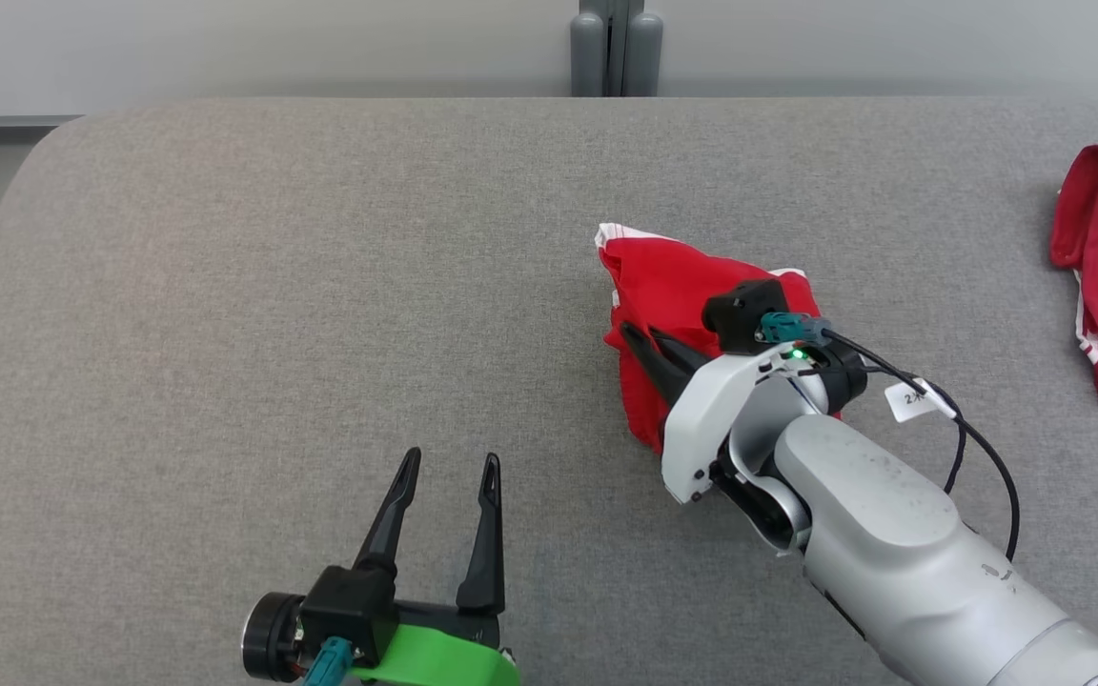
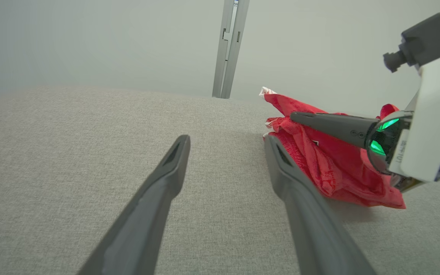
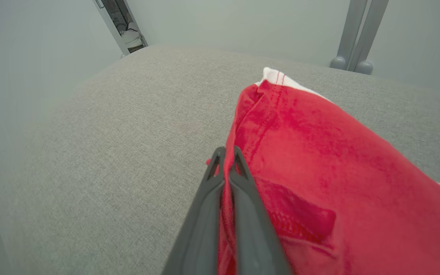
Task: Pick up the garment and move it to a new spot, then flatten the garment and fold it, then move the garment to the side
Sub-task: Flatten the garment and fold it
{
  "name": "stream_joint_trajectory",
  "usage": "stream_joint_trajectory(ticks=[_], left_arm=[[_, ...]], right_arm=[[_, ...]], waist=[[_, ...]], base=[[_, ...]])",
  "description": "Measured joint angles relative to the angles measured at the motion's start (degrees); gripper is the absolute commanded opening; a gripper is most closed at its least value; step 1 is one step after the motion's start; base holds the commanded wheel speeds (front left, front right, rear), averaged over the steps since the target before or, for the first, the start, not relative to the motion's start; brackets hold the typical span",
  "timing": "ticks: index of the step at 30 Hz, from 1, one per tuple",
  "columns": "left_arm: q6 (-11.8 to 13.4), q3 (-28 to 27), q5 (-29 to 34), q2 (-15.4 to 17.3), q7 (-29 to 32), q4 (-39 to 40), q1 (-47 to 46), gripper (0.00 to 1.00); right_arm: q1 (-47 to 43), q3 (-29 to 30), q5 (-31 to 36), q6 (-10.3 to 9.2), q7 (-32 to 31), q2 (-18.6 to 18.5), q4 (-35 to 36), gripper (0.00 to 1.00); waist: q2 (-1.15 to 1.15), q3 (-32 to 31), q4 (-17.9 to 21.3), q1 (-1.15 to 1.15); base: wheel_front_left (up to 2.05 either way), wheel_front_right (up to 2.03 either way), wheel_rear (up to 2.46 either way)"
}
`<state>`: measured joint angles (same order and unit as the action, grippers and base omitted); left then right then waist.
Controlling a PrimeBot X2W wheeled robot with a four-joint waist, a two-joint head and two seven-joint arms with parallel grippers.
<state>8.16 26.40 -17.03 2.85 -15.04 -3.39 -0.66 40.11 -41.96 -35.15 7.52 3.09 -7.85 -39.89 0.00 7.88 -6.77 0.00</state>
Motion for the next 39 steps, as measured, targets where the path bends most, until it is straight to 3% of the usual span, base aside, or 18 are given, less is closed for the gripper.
stream_joint_trajectory(ticks=[6,11,17,18,19,20,24,31,39], left_arm=[[0.2,-0.4,0.0,0.0,0.0,0.0,-0.1,1.0],[0.1,-0.7,0.4,0.0,0.0,-0.2,0.0,1.0],[-0.2,-1.6,1.0,0.0,0.0,-0.2,0.4,1.0],[-0.4,-1.7,1.0,0.0,0.0,-0.3,0.5,1.0],[-0.5,-1.6,1.1,0.0,0.0,-0.3,0.7,1.0],[-0.6,-1.6,1.1,0.0,0.0,-0.4,0.8,1.0],[-0.9,-1.1,1.1,0.0,0.0,-0.5,0.7,1.0],[-1.3,-0.5,1.1,0.0,0.0,-1.0,0.7,1.0],[-1.3,-0.3,0.8,0.0,0.0,-1.0,0.7,1.0]], right_arm=[[-1.5,0.8,-4.3,0.01,2.6,1.0,6.5,1.0],[-2.7,4.2,-4.4,0.01,8.3,-4.2,10.1,1.0],[-6.1,7.7,-0.8,-0.01,11.1,-9.8,9.1,1.0],[-6.7,7.6,-0.1,0.0,11.2,-10.2,8.6,0.64],[-7.1,7.7,-0.1,0.0,11.4,-10.3,8.1,0.18],[-7.4,7.7,-0.1,-0.01,11.5,-10.4,7.5,0.0],[-7.7,5.8,-1.5,-0.01,11.6,-9.6,4.3,0.0],[-5.4,-3.1,-2.9,0.0,11.7,-7.9,-2.4,0.0],[-4.5,-11.8,-7.5,0.0,11.9,-5.5,-4.0,0.0]], waist=[[0.0,0.2,0.4,0.0],[0.0,-0.5,1.9,0.0],[0.0,-1.5,4.0,0.0],[0.0,-1.7,4.4,0.0],[0.0,-1.8,4.6,0.0],[0.0,-2.0,4.9,0.0],[0.0,-2.4,5.0,0.0],[0.0,-2.5,3.2,0.0],[0.0,-2.3,1.3,0.0]], base=[[0.0,0.0,0.0],[0.0,0.0,0.0],[0.0,0.0,0.0],[0.0,0.0,0.0],[0.0,0.0,0.0],[0.0,0.0,0.0],[0.0,0.0,0.0],[0.0,0.0,0.0],[0.0,0.0,0.0]])
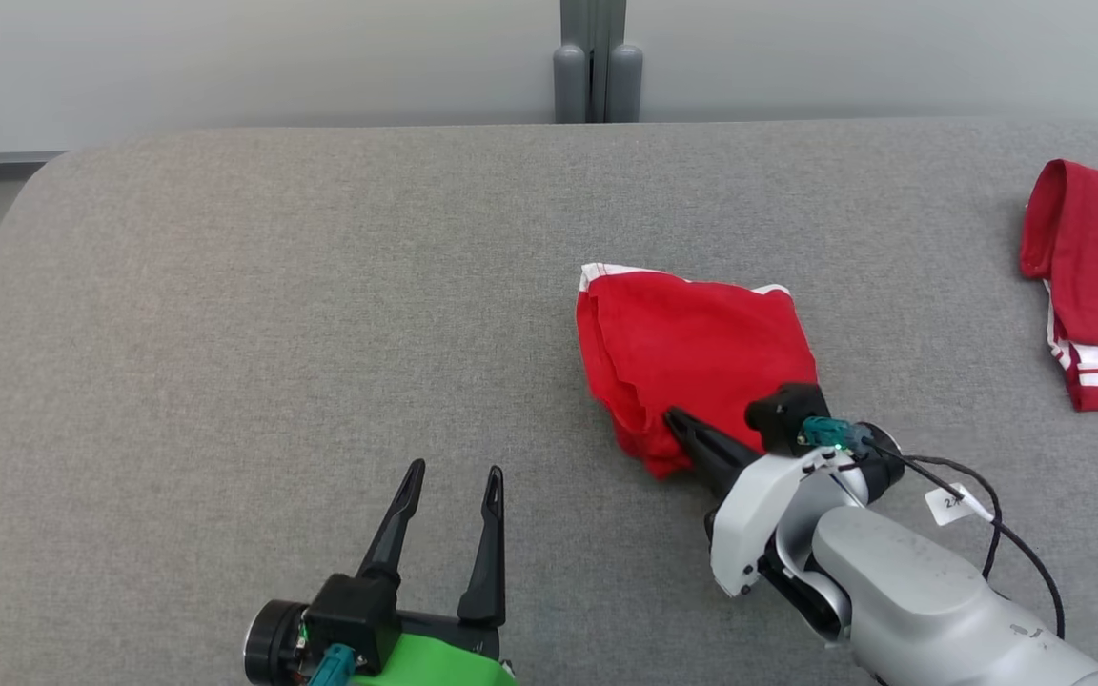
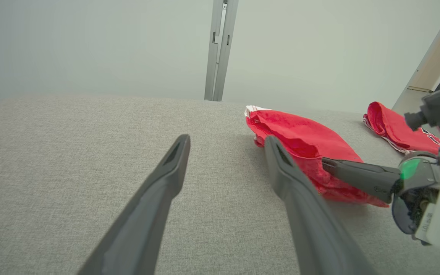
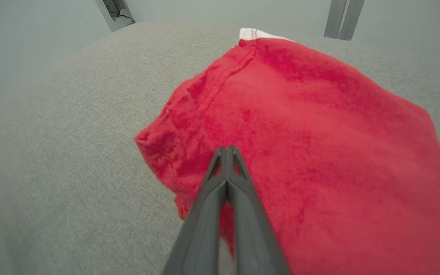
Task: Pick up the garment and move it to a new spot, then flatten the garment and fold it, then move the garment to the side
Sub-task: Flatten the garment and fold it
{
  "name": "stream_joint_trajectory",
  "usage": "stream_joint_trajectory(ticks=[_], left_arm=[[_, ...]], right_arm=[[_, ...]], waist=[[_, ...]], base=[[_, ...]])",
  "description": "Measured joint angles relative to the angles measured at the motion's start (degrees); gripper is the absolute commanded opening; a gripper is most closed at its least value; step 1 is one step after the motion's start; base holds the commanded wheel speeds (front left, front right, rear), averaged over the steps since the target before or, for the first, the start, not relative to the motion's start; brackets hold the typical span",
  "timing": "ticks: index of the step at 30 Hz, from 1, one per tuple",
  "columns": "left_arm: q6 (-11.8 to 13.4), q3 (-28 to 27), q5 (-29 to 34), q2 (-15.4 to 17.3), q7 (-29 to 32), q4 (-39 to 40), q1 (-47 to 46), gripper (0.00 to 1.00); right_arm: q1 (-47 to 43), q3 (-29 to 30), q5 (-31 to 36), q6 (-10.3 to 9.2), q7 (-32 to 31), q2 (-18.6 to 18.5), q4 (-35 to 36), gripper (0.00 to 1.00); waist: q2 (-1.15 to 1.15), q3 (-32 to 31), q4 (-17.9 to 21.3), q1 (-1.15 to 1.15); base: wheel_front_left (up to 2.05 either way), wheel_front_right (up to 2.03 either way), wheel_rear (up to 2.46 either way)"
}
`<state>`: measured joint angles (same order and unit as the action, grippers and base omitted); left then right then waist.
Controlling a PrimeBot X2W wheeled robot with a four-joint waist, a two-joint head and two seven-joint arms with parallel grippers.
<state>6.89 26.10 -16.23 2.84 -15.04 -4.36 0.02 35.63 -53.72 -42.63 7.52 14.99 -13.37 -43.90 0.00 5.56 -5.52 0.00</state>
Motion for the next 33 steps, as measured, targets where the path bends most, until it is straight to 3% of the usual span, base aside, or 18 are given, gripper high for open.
stream_joint_trajectory(ticks=[7,14,25,33], left_arm=[[0.2,-0.1,-0.4,0.0,0.0,0.1,0.0,1.0],[0.4,-0.1,-0.3,0.0,0.0,0.5,0.0,1.0],[0.4,1.2,-0.8,0.0,0.0,0.9,-1.2,1.0],[0.6,1.5,-0.8,0.0,0.0,0.8,-2.8,1.0]], right_arm=[[0.9,-4.4,-4.7,0.01,0.0,1.1,4.8,0.0],[2.2,7.2,3.2,0.0,0.1,-1.7,9.5,0.0],[-0.1,11.4,11.1,0.0,0.1,0.9,2.7,0.0],[1.0,11.3,12.1,0.0,0.1,2.7,-1.8,0.0]], waist=[[0.0,0.2,-0.4,0.0],[0.0,0.4,-0.1,0.0],[0.0,2.7,-1.5,0.0],[0.0,5.6,-2.4,0.0]], base=[[0.0,0.0,0.0],[0.0,0.0,0.0],[0.0,0.0,0.0],[0.0,0.0,0.0]])
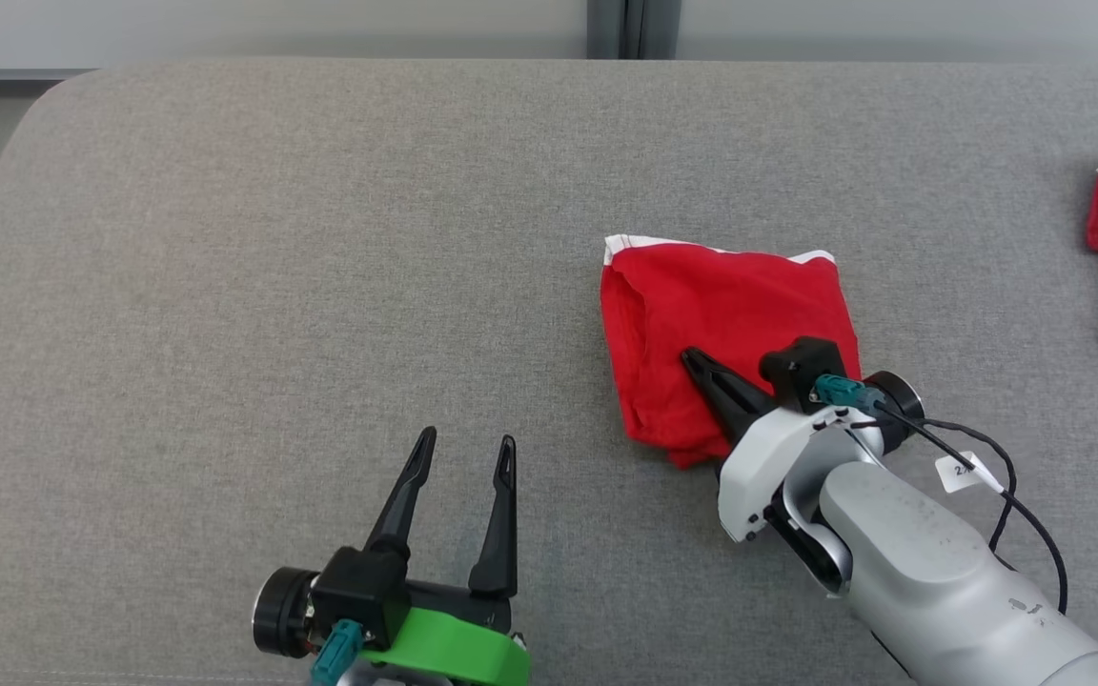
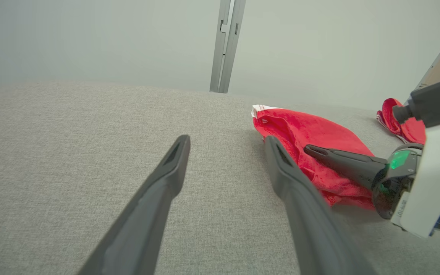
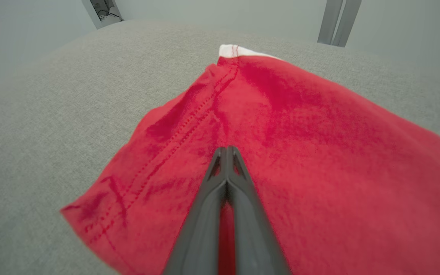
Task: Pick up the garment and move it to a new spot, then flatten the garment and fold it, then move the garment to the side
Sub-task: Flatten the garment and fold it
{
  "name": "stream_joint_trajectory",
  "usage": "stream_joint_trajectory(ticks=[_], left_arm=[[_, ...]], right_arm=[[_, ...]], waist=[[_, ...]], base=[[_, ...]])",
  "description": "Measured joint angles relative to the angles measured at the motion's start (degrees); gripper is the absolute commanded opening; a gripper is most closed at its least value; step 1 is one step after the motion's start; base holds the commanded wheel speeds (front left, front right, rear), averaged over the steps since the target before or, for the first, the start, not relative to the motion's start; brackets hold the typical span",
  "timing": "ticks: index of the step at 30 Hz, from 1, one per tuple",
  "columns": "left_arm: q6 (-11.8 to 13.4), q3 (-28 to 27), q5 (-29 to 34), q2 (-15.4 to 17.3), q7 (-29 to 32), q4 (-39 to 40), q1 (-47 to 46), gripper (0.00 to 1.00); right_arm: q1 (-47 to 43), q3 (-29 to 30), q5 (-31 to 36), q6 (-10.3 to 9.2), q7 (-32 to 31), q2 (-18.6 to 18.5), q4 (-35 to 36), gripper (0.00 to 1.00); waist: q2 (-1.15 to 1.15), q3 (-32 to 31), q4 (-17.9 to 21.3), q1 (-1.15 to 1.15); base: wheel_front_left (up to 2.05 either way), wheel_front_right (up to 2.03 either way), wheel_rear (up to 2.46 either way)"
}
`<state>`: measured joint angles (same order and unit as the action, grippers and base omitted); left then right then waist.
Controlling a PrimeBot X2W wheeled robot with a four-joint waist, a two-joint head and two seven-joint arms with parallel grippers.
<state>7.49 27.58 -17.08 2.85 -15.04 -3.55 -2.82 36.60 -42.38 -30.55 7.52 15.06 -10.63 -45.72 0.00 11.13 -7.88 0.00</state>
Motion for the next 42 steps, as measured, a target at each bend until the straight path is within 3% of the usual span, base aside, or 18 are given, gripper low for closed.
stream_joint_trajectory(ticks=[9,14,16,17,18,27,31,37,42], left_arm=[[0.1,0.6,-0.4,0.0,0.0,-0.2,-1.2,1.0],[0.1,0.3,-0.4,0.0,0.0,-0.4,-1.3,1.0],[0.1,0.0,-0.4,0.0,0.0,-0.4,-1.3,1.0],[0.2,-0.3,-0.4,0.0,0.0,-0.5,-1.3,1.0],[0.2,-0.7,-0.3,0.0,0.0,-0.5,-1.2,1.0],[0.6,-6.1,1.3,0.0,0.0,-0.4,1.3,1.0],[0.5,-9.1,2.0,0.0,0.0,0.0,3.2,1.0],[-1.1,-13.3,2.9,0.0,0.0,1.4,6.8,1.0],[-2.5,-15.9,6.3,0.0,0.0,3.5,10.7,1.0]], right_arm=[[0.8,-1.6,-1.3,0.0,0.0,0.8,-3.2,0.0],[1.0,-0.1,-1.5,0.0,0.0,0.6,1.2,0.0],[0.5,1.8,-0.5,0.0,0.0,0.0,4.7,0.44],[-0.2,2.9,0.2,0.0,0.0,-0.4,6.8,0.76],[-1.3,4.1,0.9,0.0,0.0,-0.8,9.1,1.0],[-14.6,16.2,8.2,0.0,0.0,-1.8,24.1,1.0],[-22.0,23.2,11.6,-0.01,0.0,-0.5,29.2,1.0],[-30.5,28.4,17.1,0.0,0.0,2.0,33.4,1.0],[-34.8,28.9,18.7,0.0,0.0,2.9,36.7,1.0]], waist=[[0.0,1.5,-0.1,0.0],[0.0,1.4,0.8,0.0],[0.0,1.1,1.4,0.0],[0.0,0.9,1.8,0.0],[0.0,0.7,2.2,0.0],[0.0,-3.2,6.0,0.0],[0.0,-5.7,7.4,0.0],[0.0,-9.2,9.2,0.0],[0.0,-11.8,10.4,0.0]], base=[[0.0,0.0,0.0],[0.0,0.0,0.0],[0.0,0.0,0.0],[0.0,0.0,0.0],[0.0,0.0,0.0],[0.0,0.0,0.0],[0.0,0.0,0.0],[0.0,0.0,0.0],[0.0,0.0,0.0]])
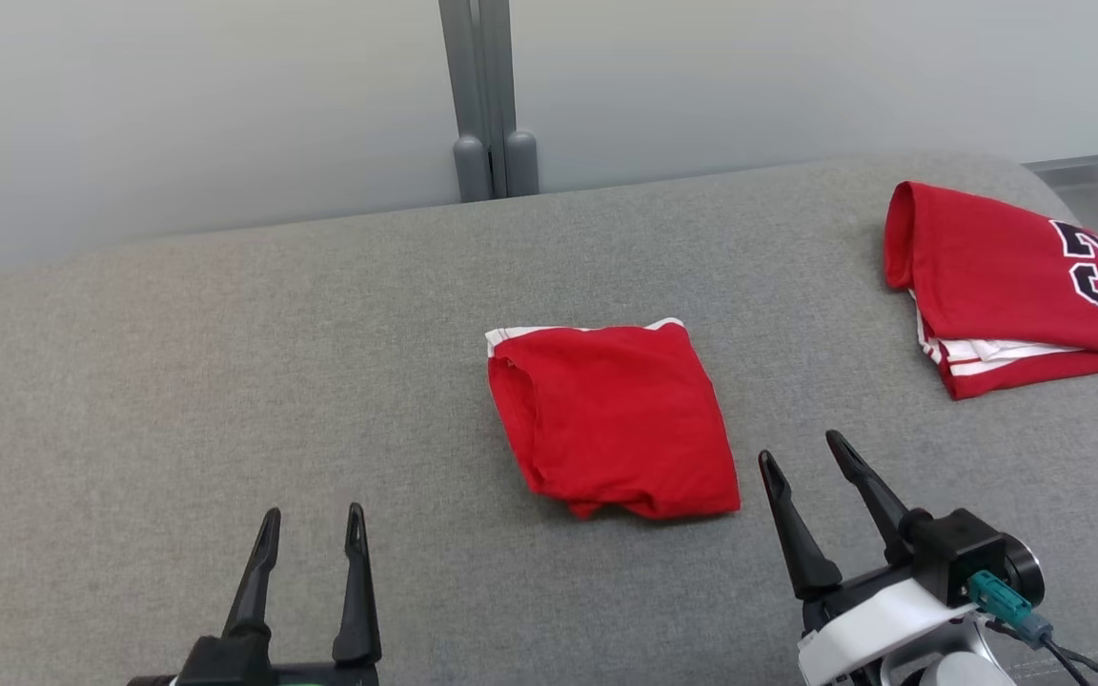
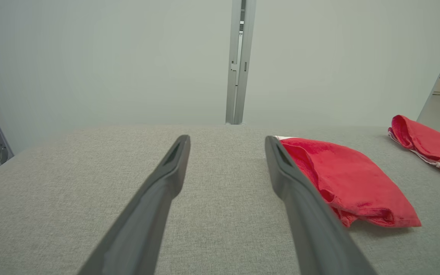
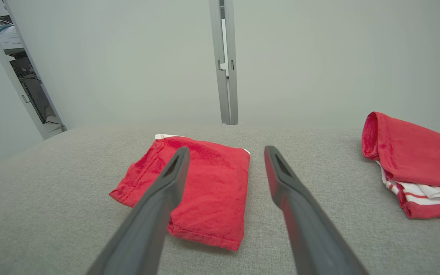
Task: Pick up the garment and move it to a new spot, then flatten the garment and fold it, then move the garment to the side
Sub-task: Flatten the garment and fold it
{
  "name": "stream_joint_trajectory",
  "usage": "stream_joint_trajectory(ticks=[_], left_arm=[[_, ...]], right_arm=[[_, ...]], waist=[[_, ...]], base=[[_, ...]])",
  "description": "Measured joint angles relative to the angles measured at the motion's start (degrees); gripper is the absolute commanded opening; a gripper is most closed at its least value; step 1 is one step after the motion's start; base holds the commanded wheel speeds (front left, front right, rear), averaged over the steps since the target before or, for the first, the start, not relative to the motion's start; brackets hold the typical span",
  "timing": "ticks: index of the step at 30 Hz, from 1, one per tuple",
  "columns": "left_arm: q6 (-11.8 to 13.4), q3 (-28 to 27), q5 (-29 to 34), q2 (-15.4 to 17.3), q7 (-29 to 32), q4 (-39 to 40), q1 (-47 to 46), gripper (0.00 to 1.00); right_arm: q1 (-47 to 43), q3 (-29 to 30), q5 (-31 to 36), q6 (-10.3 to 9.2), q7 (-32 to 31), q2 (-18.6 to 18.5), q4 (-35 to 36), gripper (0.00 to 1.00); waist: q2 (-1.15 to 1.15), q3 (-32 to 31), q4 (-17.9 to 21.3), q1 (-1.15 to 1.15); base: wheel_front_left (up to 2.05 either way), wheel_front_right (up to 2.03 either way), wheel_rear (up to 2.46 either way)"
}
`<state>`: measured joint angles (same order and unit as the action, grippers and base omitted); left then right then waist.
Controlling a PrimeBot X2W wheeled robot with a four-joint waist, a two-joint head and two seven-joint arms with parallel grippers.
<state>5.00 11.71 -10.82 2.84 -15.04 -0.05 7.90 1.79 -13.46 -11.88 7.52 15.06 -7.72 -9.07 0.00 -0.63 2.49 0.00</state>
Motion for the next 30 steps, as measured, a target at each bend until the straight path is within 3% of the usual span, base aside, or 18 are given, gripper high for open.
stream_joint_trajectory(ticks=[13,30], left_arm=[[-0.4,-2.2,1.6,0.0,0.0,0.7,6.3,1.0],[-0.2,-1.9,1.8,0.0,0.0,0.0,6.7,1.0]], right_arm=[[-5.3,0.4,0.0,0.0,0.0,0.3,2.1,1.0],[-5.7,1.0,0.2,0.0,0.0,1.8,1.0,1.0]], waist=[[0.0,-5.5,1.6,0.0],[0.0,-5.2,0.8,0.0]], base=[[0.0,0.0,0.0],[0.0,0.0,0.0]])
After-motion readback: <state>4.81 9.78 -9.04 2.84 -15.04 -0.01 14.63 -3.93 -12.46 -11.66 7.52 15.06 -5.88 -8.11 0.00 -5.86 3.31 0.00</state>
